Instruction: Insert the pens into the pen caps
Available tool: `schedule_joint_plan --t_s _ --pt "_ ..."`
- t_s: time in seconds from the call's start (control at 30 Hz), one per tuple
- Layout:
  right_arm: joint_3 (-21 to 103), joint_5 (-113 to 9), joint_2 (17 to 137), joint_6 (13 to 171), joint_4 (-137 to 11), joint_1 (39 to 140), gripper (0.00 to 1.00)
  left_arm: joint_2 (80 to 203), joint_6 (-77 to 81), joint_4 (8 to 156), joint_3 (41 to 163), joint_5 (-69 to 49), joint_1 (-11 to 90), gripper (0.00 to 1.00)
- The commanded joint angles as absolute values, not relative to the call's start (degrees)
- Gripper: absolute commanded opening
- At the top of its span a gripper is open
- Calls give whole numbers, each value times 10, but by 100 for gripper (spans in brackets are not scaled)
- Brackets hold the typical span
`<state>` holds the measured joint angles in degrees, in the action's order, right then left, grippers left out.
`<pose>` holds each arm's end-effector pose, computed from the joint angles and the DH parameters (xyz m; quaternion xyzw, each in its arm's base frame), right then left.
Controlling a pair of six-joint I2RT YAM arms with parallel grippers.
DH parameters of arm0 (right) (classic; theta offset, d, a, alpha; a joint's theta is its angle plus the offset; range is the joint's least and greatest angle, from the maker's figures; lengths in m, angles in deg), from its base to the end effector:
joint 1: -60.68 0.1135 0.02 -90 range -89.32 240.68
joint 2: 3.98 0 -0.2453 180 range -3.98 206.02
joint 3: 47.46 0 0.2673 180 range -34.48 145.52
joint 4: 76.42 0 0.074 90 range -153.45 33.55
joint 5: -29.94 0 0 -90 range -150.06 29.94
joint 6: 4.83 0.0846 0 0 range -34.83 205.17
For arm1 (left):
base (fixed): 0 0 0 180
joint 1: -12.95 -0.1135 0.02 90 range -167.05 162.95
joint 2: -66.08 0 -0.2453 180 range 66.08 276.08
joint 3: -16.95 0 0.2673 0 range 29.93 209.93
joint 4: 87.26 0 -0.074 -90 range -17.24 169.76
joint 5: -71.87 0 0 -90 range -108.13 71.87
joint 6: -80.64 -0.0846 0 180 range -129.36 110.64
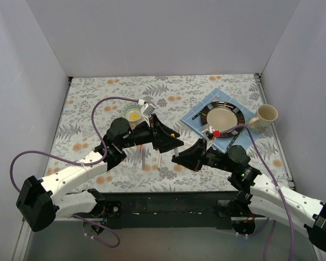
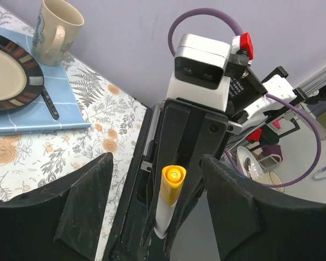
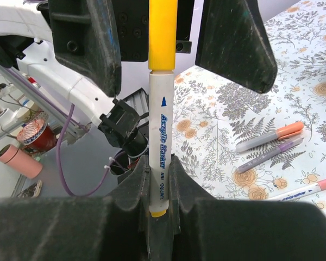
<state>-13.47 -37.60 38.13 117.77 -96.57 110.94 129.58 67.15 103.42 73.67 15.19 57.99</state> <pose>0.1359 0.2140 0.2720 -0.2443 0.5865 0.5964 0.4906 0.1935 -0.2595 0.3113 0.0243 0.6863 -0.7065 0.1710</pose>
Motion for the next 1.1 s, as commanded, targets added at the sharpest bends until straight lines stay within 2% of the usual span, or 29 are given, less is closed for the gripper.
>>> schedule_joint_plan --t_s 0.0,0.47,0.83,0.93,0.97,1.0,1.07 --pt "-123 -365 376 1174 -997 1108 1 1281 663 1026 762 138 581 65" --pt "-129 -355 361 1177 -992 1108 1 1272 686 1051 758 123 580 63" --pt "-126 -350 361 1177 -990 1108 1 1272 705 1065 751 140 579 56" --pt "-122 -347 364 1177 -989 1108 1 1275 713 1079 747 158 578 37" --pt "-121 -348 366 1175 -989 1107 1 1278 718 1077 747 163 578 27" --pt "-117 -347 368 1176 -987 1108 1 1286 720 1078 748 172 578 9" --pt "-102 -349 372 1169 -982 1108 1 1295 742 1100 741 224 578 0"
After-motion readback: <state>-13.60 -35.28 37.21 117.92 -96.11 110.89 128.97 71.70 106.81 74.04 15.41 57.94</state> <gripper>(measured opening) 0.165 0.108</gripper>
